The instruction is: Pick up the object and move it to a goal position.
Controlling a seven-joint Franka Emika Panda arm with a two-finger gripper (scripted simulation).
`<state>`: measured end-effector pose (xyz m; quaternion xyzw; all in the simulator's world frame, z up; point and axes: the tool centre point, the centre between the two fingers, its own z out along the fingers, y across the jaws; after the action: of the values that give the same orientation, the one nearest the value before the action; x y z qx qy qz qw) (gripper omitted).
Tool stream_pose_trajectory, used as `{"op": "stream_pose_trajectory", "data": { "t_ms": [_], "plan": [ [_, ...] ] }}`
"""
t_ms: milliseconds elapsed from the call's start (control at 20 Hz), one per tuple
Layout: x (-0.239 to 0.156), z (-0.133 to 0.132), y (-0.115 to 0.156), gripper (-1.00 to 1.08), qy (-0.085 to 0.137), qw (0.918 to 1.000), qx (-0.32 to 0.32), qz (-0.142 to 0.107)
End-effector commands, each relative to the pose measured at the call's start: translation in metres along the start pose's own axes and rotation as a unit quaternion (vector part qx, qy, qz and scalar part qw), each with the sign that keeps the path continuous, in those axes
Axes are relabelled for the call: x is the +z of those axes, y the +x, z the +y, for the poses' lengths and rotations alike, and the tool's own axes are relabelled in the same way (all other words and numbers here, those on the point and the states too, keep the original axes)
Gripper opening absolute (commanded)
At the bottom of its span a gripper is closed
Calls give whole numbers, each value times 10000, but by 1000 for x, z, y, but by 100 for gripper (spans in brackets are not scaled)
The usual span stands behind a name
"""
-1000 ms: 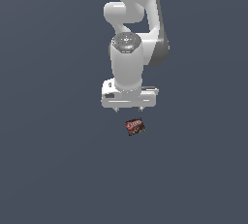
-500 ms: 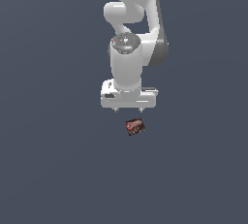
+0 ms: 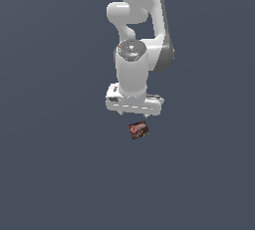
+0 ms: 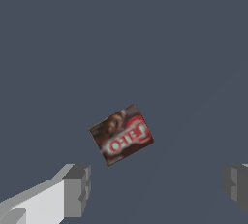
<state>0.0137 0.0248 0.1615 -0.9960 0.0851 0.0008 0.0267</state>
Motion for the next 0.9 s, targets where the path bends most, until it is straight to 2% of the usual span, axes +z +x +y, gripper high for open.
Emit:
{"op": "stream_pose_trajectory", "data": {
  "t_ms": [0,400,600,850],
  "plan": [
    [5,-2,0,100,-2,9996,265,-6],
    [25,-8,-2,100,-23,9916,1290,-19],
    [35,-11,-3,100,-41,9836,1805,-18],
    [46,-15,-4,100,-68,9698,2440,-10]
  ]
}}
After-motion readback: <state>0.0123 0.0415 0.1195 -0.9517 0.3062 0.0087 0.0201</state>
